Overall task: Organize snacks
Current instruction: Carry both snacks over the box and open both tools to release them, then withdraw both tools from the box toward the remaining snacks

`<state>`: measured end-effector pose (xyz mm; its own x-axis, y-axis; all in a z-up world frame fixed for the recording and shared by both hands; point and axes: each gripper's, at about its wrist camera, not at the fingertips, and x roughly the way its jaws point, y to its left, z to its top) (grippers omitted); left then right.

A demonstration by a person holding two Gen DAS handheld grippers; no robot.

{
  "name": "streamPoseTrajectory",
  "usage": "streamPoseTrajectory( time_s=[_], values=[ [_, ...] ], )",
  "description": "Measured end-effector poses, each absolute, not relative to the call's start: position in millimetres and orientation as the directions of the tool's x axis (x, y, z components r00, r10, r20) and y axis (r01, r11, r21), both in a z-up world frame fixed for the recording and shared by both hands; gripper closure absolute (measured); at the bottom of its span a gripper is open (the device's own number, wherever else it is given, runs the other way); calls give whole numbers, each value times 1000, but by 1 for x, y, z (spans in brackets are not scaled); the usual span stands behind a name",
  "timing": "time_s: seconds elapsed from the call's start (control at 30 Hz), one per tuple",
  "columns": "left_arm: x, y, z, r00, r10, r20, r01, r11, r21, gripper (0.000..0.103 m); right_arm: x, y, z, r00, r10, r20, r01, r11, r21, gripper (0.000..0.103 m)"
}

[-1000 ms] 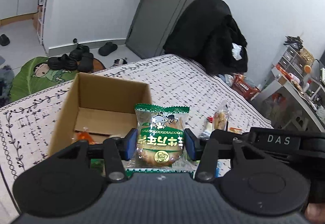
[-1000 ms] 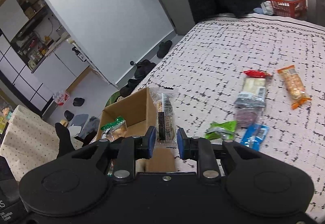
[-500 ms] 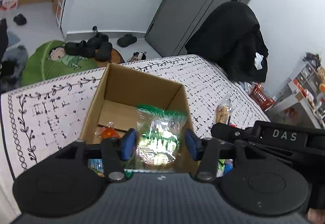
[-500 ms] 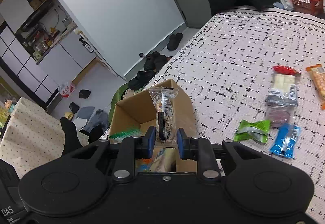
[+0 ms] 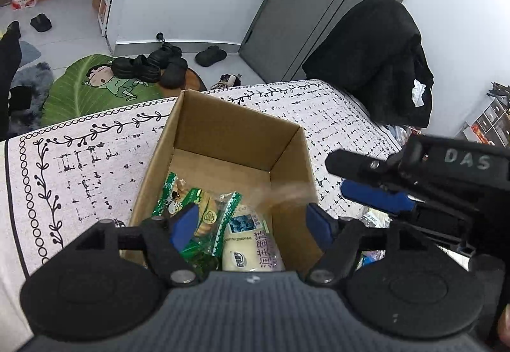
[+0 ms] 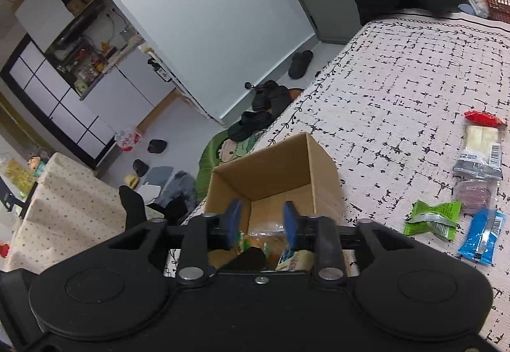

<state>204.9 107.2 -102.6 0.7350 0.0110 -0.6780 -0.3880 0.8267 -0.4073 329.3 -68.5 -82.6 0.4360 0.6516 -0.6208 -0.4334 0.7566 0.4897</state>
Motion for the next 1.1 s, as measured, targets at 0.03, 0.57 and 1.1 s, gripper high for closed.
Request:
streamPoseTrajectory(
  time_s=[0.03, 0.57, 1.1],
  values=[
    [205, 106, -102, 734, 14, -679, -389, 828, -404, 24, 328, -73, -82, 453, 644, -617, -427, 764, 484, 43],
    [205, 76, -87, 724, 57, -687, -379, 865, -328, 8, 318, -151, -77, 573, 498, -651, -316, 867, 386, 9],
    [208, 26, -71, 764, 48, -644, -300, 909, -289, 0, 315, -222, -78, 658, 338, -673, -223, 941, 255, 0]
  ],
)
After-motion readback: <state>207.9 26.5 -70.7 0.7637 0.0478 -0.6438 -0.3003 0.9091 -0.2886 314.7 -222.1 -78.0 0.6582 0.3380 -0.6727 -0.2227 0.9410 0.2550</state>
